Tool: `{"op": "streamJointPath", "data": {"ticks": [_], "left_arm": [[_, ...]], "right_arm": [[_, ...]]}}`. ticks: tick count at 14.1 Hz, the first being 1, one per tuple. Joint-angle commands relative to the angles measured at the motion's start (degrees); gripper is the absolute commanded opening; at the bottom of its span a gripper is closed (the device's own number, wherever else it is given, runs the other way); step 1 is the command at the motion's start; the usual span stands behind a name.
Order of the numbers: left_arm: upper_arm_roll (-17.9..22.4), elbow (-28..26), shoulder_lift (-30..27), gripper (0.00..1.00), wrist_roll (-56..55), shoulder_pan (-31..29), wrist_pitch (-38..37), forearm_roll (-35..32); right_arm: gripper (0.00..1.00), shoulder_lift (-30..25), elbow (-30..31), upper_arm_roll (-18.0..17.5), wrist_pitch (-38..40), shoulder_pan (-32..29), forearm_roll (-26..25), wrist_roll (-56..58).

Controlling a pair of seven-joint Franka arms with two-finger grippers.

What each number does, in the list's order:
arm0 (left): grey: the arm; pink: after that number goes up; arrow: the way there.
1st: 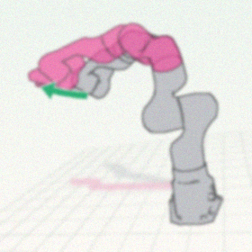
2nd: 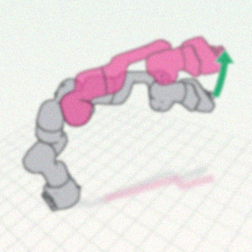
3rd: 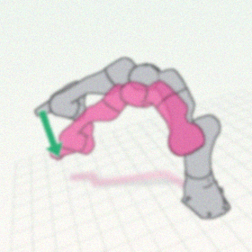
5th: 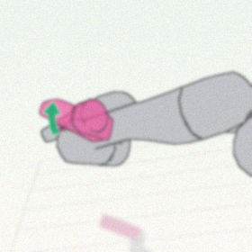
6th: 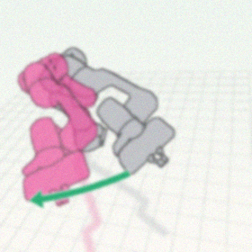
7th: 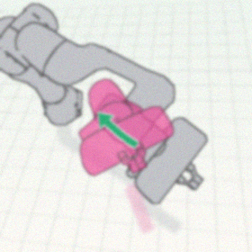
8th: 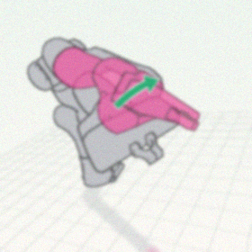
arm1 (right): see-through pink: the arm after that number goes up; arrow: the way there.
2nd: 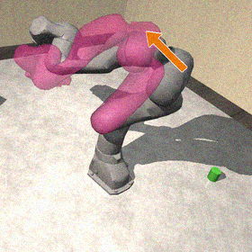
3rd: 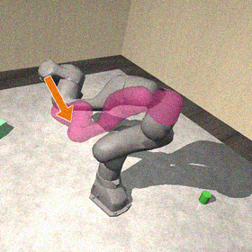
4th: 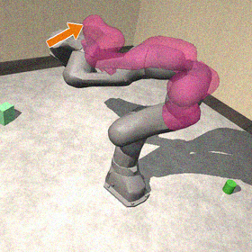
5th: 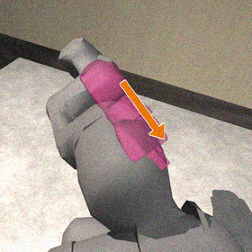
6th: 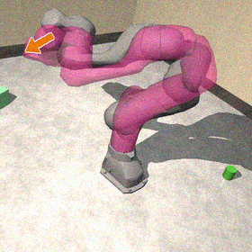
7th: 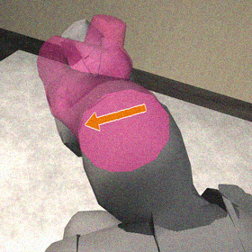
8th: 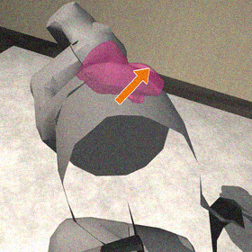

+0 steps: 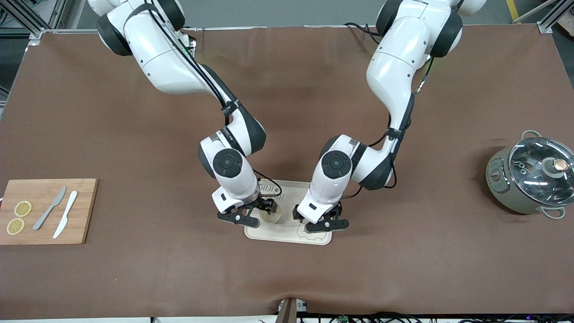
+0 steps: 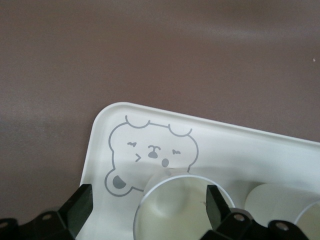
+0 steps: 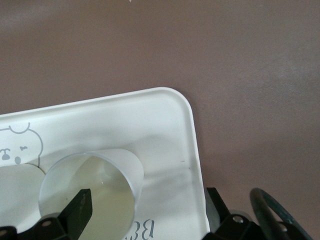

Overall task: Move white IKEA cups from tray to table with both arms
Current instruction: 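Close the left gripper and the right gripper on the cups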

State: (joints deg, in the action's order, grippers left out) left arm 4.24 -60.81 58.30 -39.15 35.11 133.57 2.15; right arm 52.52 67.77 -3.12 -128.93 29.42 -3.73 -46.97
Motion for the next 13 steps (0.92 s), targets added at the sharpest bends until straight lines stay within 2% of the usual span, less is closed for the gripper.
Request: {"op": "streamJointPath", "data": {"ticks": [1,3,4,5,9,10,11,13], "left_arm": [[0.6,0.17,1.03,1.0,-1.63,0.48,1.43,-0.92],[0.6,0.17,1.38,1.0,-1.81,0.48,1.52,-1.1],[0.34,0.17,1.29,0.2,-4.42,0.57,1.52,-0.14],[0.42,0.08,0.86,0.0,-6.19,0.4,1.43,-1.09],[0.42,0.08,0.33,0.0,-6.12,0.39,0.82,-1.36],[0.42,0.08,0.24,0.0,-6.2,0.48,0.64,-1.36],[0.42,-0.01,0.15,0.0,-6.29,0.48,0.38,-1.27],[0.51,-1.05,-2.3,0.0,-6.47,0.13,-4.25,-1.27]], "right_arm": [[1.0,1.62,-1.94,0.39,0.0,0.9,-2.24,-1.55],[1.0,2.06,-1.86,0.39,-1.05,1.52,-2.59,-1.55],[1.0,2.06,-1.86,0.48,-1.14,1.52,-2.6,-1.63],[1.0,2.06,-1.68,0.57,-1.14,1.61,-2.6,-1.63],[1.0,2.06,-1.68,0.57,-1.14,1.26,-2.6,-1.63],[0.96,2.06,-1.68,0.57,-1.14,1.25,-2.51,-1.63],[0.76,2.06,-1.68,0.57,-1.14,1.08,-2.42,-1.63],[0.46,2.06,-1.68,0.48,-1.06,0.99,-2.42,-1.63]]}}
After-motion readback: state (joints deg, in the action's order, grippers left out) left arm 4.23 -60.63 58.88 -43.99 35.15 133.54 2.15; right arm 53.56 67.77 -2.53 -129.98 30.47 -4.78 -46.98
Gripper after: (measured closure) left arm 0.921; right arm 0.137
